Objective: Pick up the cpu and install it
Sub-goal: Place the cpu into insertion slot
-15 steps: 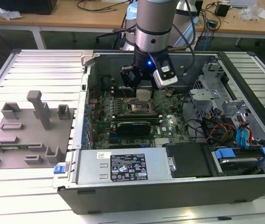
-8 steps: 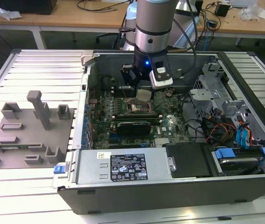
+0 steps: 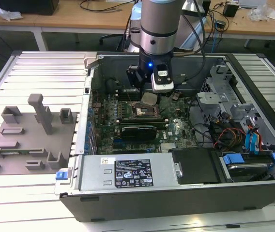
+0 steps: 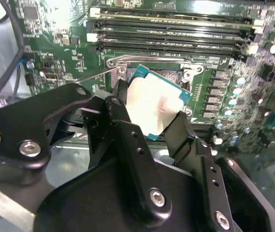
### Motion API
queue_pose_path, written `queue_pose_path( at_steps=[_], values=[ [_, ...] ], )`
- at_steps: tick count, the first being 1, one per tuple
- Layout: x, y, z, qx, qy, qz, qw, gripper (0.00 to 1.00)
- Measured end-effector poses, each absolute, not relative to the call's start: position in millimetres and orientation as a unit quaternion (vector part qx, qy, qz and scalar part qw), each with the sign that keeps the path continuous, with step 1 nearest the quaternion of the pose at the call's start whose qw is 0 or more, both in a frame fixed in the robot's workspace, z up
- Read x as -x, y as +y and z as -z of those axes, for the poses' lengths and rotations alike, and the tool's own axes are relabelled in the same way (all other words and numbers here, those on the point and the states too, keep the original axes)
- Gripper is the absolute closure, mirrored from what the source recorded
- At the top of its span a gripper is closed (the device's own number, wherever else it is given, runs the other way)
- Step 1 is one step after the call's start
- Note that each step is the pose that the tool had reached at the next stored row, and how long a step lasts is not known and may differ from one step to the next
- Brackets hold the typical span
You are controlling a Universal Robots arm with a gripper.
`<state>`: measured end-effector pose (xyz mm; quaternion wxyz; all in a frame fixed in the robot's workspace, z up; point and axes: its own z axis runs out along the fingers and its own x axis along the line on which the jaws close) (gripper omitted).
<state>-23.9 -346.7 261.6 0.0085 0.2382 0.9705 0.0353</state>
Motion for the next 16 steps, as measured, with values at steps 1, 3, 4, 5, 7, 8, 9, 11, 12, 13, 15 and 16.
queue_pose_path(
  at_steps=[1, 3, 4, 5, 7, 8, 9, 11, 12, 13, 15, 16],
  values=[
    [23.9, -346.7, -261.5, -0.251, 0.967, -0.035, 0.009, 0.45],
    [23.9, -346.7, -261.3, -0.267, 0.963, -0.035, 0.010, 0.45],
    [23.9, -346.7, -261.2, -0.282, 0.959, -0.035, 0.010, 0.45],
    [23.9, -346.7, -261.1, -0.289, 0.956, -0.035, 0.010, 0.45],
    [23.9, -346.7, -260.9, -0.309, 0.950, -0.035, 0.011, 0.45],
    [23.9, -346.7, -260.8, -0.317, 0.948, -0.034, 0.011, 0.45],
    [23.9, -346.7, -260.7, -0.332, 0.943, -0.034, 0.012, 0.45],
    [23.9, -346.7, -260.5, -0.348, 0.937, -0.034, 0.013, 0.45],
    [23.9, -346.7, -260.3, -0.362, 0.932, -0.034, 0.013, 0.45],
    [23.9, -346.7, -260.2, -0.371, 0.928, -0.034, 0.013, 0.45],
    [23.9, -346.7, -259.9, -0.392, 0.919, -0.033, 0.014, 0.45],
    [23.9, -346.7, -259.8, -0.399, 0.916, -0.033, 0.014, 0.45]
  ],
)
